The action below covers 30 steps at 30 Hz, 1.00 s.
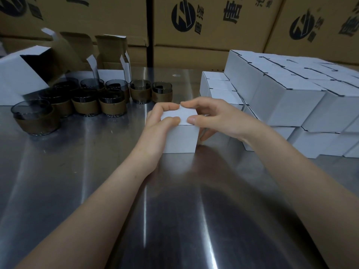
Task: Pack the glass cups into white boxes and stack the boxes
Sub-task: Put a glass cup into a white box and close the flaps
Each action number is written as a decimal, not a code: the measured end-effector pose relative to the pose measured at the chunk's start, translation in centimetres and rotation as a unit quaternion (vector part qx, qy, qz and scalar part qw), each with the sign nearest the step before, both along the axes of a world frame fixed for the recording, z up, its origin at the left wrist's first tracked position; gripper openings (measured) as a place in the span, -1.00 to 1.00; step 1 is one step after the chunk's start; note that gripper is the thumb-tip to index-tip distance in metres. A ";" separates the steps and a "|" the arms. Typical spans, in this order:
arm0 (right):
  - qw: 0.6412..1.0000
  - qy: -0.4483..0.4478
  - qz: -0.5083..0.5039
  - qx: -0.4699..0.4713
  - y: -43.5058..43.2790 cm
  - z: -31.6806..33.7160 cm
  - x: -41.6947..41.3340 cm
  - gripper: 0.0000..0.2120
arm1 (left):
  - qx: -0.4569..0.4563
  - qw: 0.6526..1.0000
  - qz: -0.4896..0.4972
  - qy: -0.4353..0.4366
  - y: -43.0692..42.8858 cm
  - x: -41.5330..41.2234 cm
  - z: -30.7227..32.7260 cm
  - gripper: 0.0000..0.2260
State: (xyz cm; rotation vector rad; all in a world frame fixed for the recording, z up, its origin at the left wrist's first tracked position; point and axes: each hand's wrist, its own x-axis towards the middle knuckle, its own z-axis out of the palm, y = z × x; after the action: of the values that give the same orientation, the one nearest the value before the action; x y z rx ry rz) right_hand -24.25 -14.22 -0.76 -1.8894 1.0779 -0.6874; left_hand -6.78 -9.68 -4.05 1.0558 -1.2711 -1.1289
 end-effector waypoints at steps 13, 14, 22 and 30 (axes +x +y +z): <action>0.996 0.035 -0.030 -0.081 0.4 0.4 0.2 -0.68 | 0.002 1.000 -0.005 0.030 0.3 0.3 0.1 -0.67; 0.994 0.036 -0.033 -0.100 0.5 0.5 0.2 -0.70 | 0.000 0.999 -0.006 0.035 0.2 0.3 0.0 -0.66; 0.883 0.191 -0.071 -0.423 2.3 0.4 2.5 -0.68 | -0.010 0.997 0.026 0.069 -0.2 0.0 -0.4 -0.62; 0.860 0.307 -0.029 -0.407 3.6 -0.3 4.6 -0.48 | 0.001 0.998 0.034 0.048 -0.1 -0.2 -0.6 -0.55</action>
State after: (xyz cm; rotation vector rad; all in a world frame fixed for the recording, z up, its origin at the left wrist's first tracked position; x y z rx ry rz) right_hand -19.66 -10.66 -1.09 -2.9595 1.3575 -0.6355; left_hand -7.02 -9.79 -4.63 1.0273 -1.1506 -1.1169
